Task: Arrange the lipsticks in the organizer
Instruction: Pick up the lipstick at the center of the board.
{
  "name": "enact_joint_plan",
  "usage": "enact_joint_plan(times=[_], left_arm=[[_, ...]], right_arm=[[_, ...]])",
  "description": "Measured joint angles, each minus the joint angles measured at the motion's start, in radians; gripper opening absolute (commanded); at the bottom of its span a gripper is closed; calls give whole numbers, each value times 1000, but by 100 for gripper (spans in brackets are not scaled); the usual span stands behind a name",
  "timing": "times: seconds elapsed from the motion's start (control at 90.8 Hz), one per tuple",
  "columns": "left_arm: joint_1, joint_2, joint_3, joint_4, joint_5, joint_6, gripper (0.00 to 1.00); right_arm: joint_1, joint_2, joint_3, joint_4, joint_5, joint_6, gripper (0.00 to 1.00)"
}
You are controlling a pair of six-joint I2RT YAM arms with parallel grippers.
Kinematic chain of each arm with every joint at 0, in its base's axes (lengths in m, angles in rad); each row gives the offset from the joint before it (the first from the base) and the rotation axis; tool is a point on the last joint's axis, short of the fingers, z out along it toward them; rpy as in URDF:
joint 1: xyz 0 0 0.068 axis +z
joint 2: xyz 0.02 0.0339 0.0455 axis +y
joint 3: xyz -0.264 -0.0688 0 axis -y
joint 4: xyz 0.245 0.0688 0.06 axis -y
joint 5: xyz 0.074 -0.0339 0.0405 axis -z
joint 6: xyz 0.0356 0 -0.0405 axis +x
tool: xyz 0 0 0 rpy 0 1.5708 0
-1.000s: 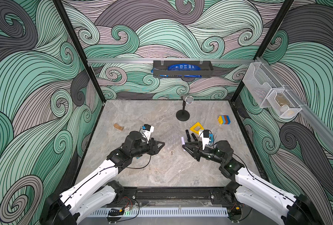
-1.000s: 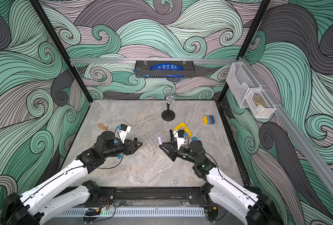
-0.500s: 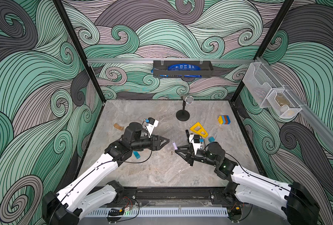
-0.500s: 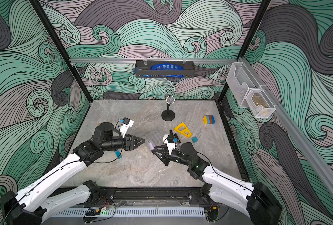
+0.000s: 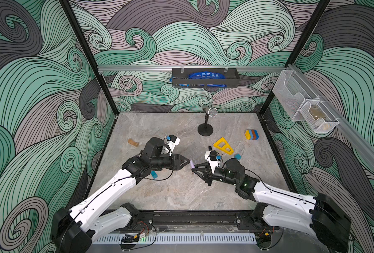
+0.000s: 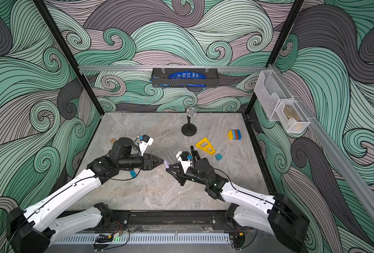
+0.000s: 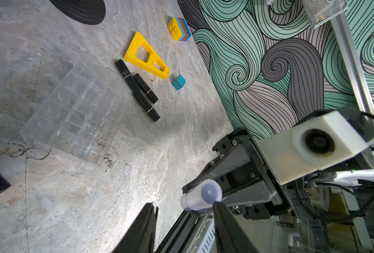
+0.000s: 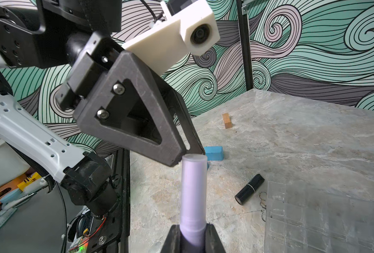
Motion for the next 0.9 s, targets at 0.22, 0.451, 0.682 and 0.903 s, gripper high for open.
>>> enact_joint_plan(times=[0.22, 0.451, 0.682, 0.903], left_arm=[[-13, 18, 6, -5, 2, 14, 41], [-18, 38, 16, -3, 21, 26, 27], [-21, 62, 17, -7, 27, 34, 21], [-21, 62, 18, -11, 15, 43, 10]], right_arm=[[12, 13, 3, 7, 2, -15, 13], [15, 35, 17, 13, 3, -28, 13], [21, 50, 18, 17, 7, -35, 13], [21, 61, 21, 25, 10, -35, 16]])
